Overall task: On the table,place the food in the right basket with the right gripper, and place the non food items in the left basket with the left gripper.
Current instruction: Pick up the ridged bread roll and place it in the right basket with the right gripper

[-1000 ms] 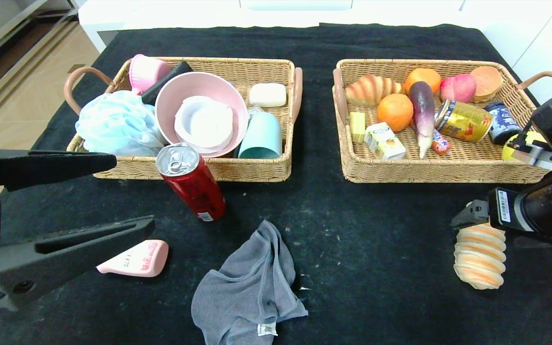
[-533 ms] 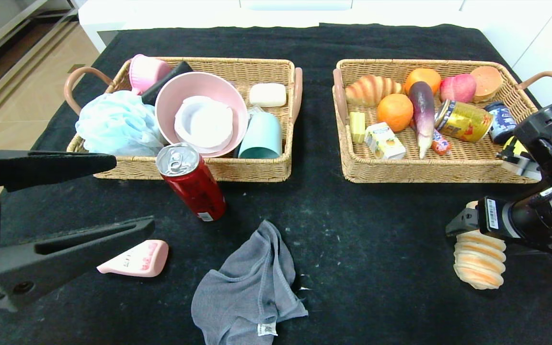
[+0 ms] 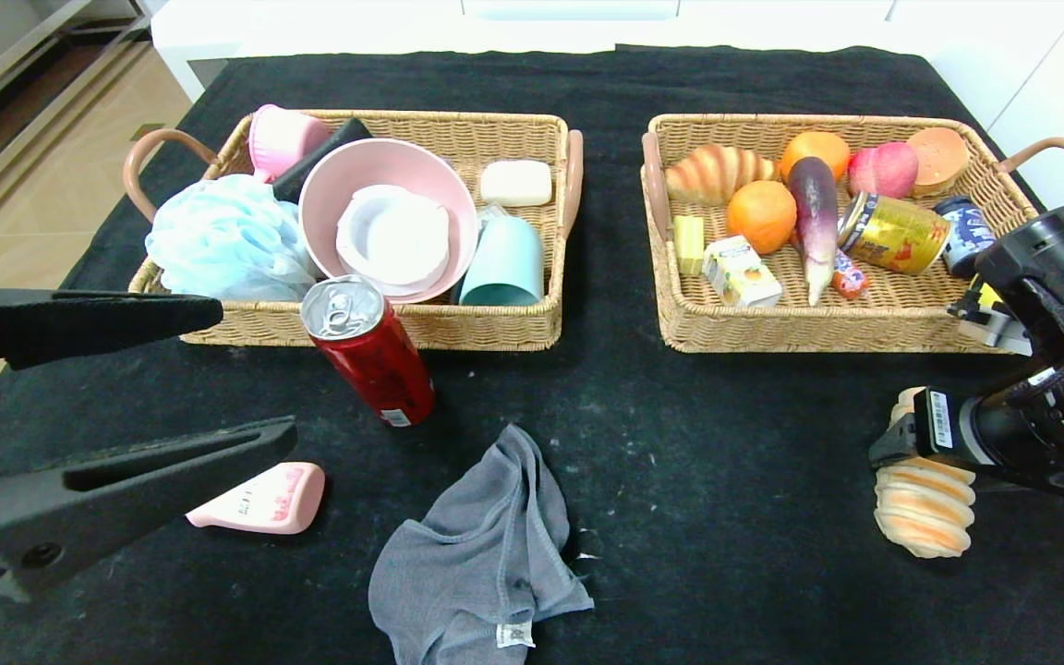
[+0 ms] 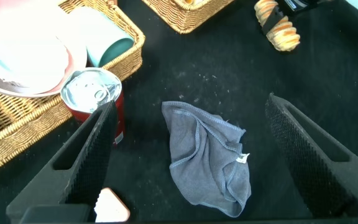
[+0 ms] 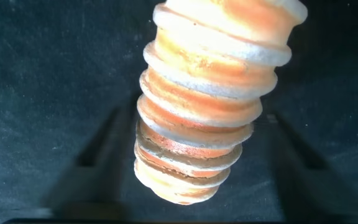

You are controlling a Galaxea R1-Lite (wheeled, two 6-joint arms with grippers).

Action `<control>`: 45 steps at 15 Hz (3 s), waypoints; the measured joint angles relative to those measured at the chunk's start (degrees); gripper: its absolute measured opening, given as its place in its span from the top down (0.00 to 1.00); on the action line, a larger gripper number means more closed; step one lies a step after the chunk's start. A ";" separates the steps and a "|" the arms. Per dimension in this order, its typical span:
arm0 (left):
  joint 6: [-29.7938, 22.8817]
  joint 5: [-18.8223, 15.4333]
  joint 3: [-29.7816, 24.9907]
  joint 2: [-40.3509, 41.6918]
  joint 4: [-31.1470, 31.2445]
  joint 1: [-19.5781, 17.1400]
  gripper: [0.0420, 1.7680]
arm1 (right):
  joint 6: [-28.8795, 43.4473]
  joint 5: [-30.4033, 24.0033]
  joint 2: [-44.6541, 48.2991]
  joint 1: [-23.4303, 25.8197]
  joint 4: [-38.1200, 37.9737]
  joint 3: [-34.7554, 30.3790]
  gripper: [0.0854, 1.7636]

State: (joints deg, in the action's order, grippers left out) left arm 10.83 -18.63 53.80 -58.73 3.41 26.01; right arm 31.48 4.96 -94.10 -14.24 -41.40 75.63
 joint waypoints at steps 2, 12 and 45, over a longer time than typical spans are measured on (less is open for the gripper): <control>0.00 0.00 0.00 0.06 0.00 0.00 0.03 | -0.02 0.02 0.02 -0.04 0.00 -0.02 0.47; -0.02 0.02 0.00 0.24 0.09 0.00 0.03 | -0.04 -0.06 0.11 -0.22 -0.09 -0.05 0.81; -0.02 0.02 -0.09 0.11 -0.02 -0.02 0.03 | -10.42 -0.41 -3.72 -1.30 0.77 35.67 0.84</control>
State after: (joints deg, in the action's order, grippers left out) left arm 10.80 -18.60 53.71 -58.62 3.39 25.99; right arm 21.05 4.55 -97.82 -15.54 -40.63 111.30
